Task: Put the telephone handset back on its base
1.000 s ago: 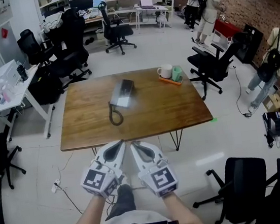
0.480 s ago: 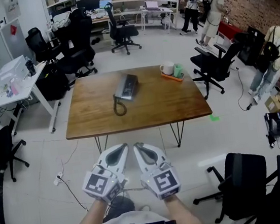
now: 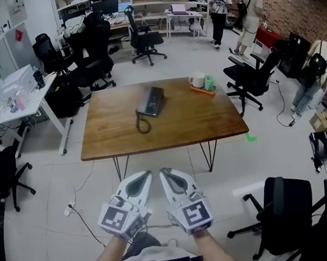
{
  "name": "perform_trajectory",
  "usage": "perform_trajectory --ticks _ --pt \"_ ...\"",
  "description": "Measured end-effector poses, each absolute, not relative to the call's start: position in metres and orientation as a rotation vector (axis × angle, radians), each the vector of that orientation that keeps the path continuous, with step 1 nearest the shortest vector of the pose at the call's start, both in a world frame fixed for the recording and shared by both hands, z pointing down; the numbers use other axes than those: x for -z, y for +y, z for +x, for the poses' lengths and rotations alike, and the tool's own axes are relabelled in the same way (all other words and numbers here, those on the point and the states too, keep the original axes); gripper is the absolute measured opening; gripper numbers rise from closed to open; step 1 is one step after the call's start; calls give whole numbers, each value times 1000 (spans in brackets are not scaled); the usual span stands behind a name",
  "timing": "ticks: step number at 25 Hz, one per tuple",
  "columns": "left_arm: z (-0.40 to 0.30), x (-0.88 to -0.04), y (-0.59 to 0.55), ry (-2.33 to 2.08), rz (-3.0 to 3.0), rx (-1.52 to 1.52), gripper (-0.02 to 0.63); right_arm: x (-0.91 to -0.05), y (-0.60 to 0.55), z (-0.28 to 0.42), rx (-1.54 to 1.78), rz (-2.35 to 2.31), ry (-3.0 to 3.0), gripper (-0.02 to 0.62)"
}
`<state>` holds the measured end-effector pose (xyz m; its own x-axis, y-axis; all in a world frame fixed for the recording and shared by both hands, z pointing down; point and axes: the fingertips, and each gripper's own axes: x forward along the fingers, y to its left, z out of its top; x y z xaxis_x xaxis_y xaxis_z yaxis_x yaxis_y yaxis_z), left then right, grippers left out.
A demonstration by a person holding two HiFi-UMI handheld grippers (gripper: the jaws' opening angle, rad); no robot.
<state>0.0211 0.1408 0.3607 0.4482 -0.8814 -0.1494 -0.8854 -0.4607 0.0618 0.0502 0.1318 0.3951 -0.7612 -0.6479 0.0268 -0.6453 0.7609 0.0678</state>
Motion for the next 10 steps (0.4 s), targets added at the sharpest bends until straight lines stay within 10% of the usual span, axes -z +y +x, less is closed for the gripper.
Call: perform_trajectory --ticks 10 --pt "12 -352 145 1614 -2626 -269 2 -389 137 39 61 1089 -2921 0"
